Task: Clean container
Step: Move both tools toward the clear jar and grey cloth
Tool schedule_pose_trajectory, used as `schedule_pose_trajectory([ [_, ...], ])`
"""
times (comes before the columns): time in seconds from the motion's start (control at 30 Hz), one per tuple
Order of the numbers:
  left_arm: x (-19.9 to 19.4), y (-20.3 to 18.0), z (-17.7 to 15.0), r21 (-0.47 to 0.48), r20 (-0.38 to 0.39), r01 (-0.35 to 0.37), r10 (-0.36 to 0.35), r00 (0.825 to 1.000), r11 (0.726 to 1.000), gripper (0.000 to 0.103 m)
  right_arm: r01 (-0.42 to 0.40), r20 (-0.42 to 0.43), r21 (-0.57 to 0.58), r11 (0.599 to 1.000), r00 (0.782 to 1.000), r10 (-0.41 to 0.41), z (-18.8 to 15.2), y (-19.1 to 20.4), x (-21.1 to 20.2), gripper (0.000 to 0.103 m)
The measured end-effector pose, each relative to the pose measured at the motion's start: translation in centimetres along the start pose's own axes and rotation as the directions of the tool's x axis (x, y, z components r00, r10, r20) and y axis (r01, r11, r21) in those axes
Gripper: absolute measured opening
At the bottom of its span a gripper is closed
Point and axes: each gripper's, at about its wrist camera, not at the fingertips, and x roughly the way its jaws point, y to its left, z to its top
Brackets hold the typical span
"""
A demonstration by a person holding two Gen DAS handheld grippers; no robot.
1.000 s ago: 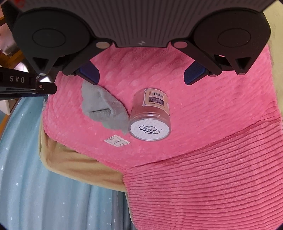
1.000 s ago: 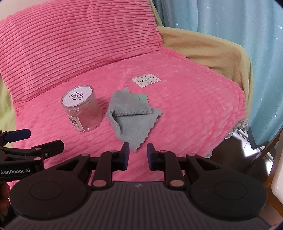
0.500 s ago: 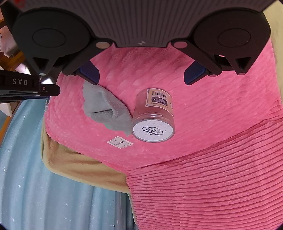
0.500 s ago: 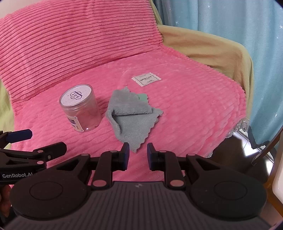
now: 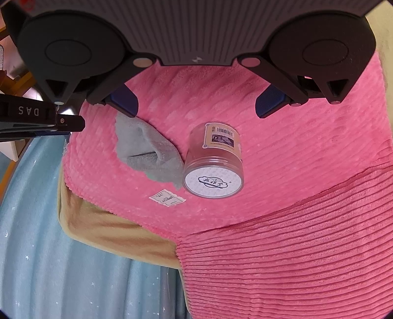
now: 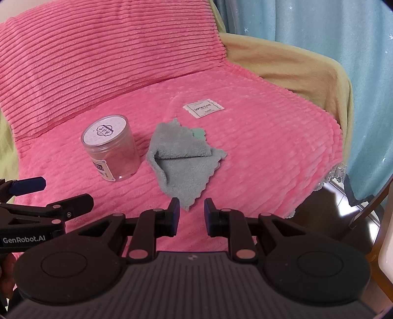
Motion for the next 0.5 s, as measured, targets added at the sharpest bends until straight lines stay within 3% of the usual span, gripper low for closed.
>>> schedule_pose_trajectory([
  [0.23, 0.8, 0.5, -0.1, 0.02, 0.008, 0.01, -0.01, 1.0, 1.0, 0.102, -0.054, 0.066, -0.039, 0.998, 0.996, 0.056, 0.0, 0.6, -0.4, 0.017],
  [0.5, 0.5, 1.6, -0.3, 0.047, 0.055, 0.031, -0.034, 0.998, 0.998, 0.102, -0.09, 0.088, -0.16, 0.983, 0.991, 0.105, 0.4, 2.7, -0.5, 0.017],
])
